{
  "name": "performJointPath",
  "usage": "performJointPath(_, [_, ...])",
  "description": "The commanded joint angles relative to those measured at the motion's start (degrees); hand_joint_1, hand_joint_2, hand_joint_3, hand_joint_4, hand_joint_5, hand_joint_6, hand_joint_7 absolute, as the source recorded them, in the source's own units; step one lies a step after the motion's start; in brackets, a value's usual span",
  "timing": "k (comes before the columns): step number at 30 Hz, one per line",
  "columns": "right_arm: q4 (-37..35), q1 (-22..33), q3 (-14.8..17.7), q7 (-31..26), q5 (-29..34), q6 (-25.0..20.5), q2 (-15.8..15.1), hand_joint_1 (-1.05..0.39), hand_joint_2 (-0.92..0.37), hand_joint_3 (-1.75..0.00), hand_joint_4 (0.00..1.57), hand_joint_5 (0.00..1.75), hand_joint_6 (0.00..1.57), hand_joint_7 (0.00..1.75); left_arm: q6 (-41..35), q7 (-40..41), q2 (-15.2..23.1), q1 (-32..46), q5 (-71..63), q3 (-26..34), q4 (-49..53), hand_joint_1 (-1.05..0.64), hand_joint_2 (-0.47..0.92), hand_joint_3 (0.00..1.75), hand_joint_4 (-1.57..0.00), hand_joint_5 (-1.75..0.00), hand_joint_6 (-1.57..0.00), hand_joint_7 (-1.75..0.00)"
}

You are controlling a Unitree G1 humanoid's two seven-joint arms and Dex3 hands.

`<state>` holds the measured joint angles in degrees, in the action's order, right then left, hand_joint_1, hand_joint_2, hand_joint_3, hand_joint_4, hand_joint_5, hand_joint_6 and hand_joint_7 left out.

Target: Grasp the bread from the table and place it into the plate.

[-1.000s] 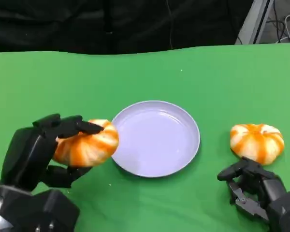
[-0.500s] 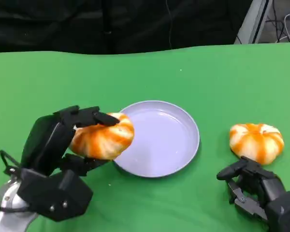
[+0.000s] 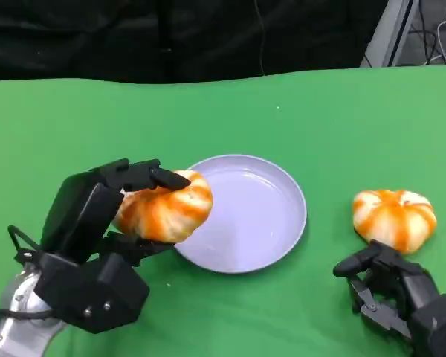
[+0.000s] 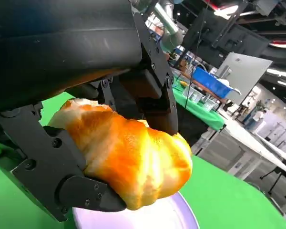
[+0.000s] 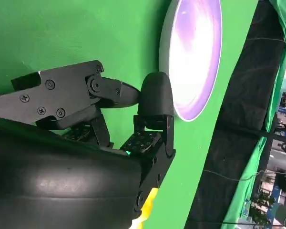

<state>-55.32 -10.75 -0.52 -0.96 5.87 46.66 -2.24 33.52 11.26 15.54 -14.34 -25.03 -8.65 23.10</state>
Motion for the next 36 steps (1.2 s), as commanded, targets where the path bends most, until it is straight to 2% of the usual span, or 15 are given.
performJointPath(1, [-1.1, 0.1, -0.1, -0.8, 0.7, -0.9, -0.3, -0.15, -0.92, -0.48, 0.7, 1.74, 0.74, 1.2, 0.0, -1.2, -1.4, -5.4, -0.3, -1.7, 4.0, -0.09, 0.78, 0.65, -0.94, -1.26, -1.07, -0.7])
performJointPath(6, [-1.5, -0.1, -0.3, -1.6, 1.2, -0.6, -0.3, -0.15, -0.92, -0.48, 0.69, 1.74, 0.74, 1.2, 0.4, -1.1, -2.2, -8.3, -0.4, -2.8, 7.1, -0.08, 0.78, 0.66, -0.94, -1.28, -1.06, -0.71])
performJointPath(8, [-1.2, 0.0, -0.7, -2.1, 1.7, -0.9, 0.2, -0.17, -0.92, -0.48, 0.7, 1.75, 0.74, 1.2, -0.1, -1.6, -5.8, -14.1, -1.6, -5.5, 14.0, -0.09, 0.78, 0.65, -0.93, -1.28, -1.06, -0.7])
performJointPath(10, [-0.7, 0.2, -0.9, -2.4, 1.9, -1.3, 0.6, -0.18, -0.92, -0.49, 0.7, 1.75, 0.74, 1.2, 0.2, -1.2, -7.6, -17.6, -2.4, -7.3, 18.5, -0.1, 0.78, 0.64, -0.92, -1.31, -1.06, -0.69])
performJointPath(14, [-0.5, 0.3, -0.7, -2.1, 1.5, -1.7, 0.9, -0.17, -0.92, -0.49, 0.69, 1.75, 0.74, 1.19, 0.5, -0.4, -8.3, -19.4, -3.0, -8.3, 21.5, -0.12, 0.8, 0.62, -0.87, -1.4, -1.06, -0.68])
performJointPath(22, [-1.3, -0.2, -0.7, -2.4, 1.8, -1.2, 0.9, -0.18, -0.92, -0.48, 0.69, 1.75, 0.74, 1.2, 0.1, -0.6, -9.1, -21.0, -3.0, -9.1, 23.1, -0.1, 0.82, 0.59, -0.85, -1.43, -1.06, -0.67])
performJointPath(33, [-0.7, 0.3, -0.8, -2.5, 1.9, -1.0, 1.1, -0.16, -0.92, -0.49, 0.69, 1.75, 0.74, 1.21, 0.6, -1.1, -9.0, -22.9, -3.5, -10.0, 27.8, -0.1, 0.82, 0.57, -0.87, -1.39, -1.05, -0.65])
performJointPath(35, [-0.6, 0.3, -0.9, -2.6, 1.9, -0.9, 1.1, -0.15, -0.92, -0.49, 0.69, 1.75, 0.74, 1.21, -0.1, -1.6, -9.0, -23.0, -3.5, -10.0, 28.6, -0.1, 0.83, 0.55, -0.88, -1.38, -1.05, -0.64])
performJointPath(36, [-0.7, 0.3, -0.8, -2.6, 1.9, -0.8, 1.1, -0.15, -0.92, -0.49, 0.7, 1.75, 0.74, 1.21, -0.7, -1.7, -9.0, -23.0, -3.6, -10.1, 28.9, -0.1, 0.85, 0.49, -0.84, -1.39, -1.06, -0.57])
